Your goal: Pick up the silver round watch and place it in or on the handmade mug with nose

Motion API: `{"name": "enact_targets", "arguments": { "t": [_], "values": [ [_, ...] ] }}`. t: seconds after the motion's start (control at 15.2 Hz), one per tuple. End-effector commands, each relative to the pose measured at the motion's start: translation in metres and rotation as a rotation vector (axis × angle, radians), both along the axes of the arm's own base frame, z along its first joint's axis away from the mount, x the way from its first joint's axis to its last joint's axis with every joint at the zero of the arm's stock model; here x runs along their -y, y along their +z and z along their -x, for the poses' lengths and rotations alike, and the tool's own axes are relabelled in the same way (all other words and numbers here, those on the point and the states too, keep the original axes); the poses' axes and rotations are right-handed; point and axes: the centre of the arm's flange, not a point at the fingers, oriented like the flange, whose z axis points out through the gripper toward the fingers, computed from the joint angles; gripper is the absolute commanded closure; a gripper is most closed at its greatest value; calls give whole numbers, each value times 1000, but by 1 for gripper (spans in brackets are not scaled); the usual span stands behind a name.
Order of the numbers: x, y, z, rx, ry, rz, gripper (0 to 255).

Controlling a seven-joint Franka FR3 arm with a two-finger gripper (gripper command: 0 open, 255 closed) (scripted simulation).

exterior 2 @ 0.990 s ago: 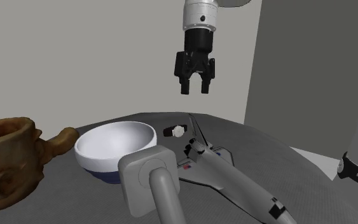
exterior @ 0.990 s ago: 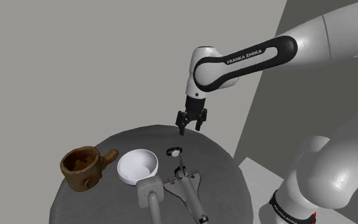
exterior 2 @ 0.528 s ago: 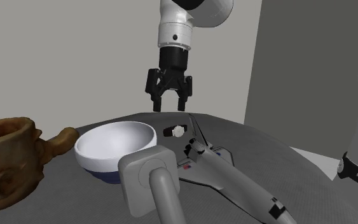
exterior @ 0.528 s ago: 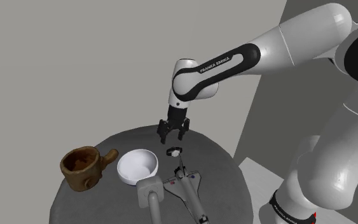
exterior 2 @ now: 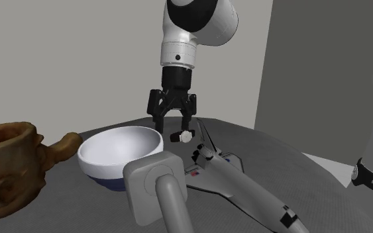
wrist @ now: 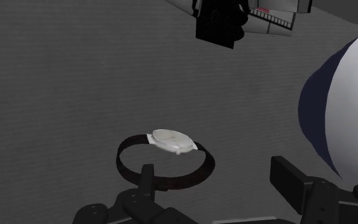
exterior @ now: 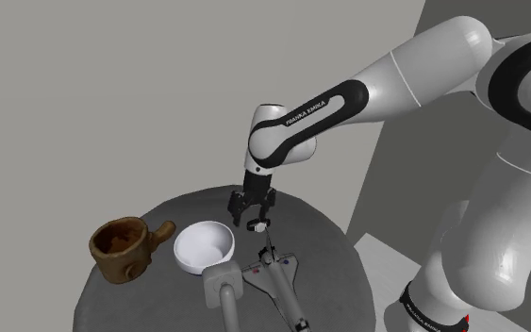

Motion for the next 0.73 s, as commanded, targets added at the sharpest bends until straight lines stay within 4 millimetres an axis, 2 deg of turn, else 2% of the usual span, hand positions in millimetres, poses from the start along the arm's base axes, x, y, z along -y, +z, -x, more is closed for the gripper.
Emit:
{"name": "enact_targets", "arguments": {
  "t": [0.0, 0.4, 0.46, 0.66],
  "values": [
    [-1, -4, 0, 1, 0, 0, 0],
    [-1, -4, 0, 1, 0, 0, 0],
    [-1, -4, 0, 1, 0, 0, 255],
    [-1, -4, 0, 1, 0, 0, 255]
  ]
}}
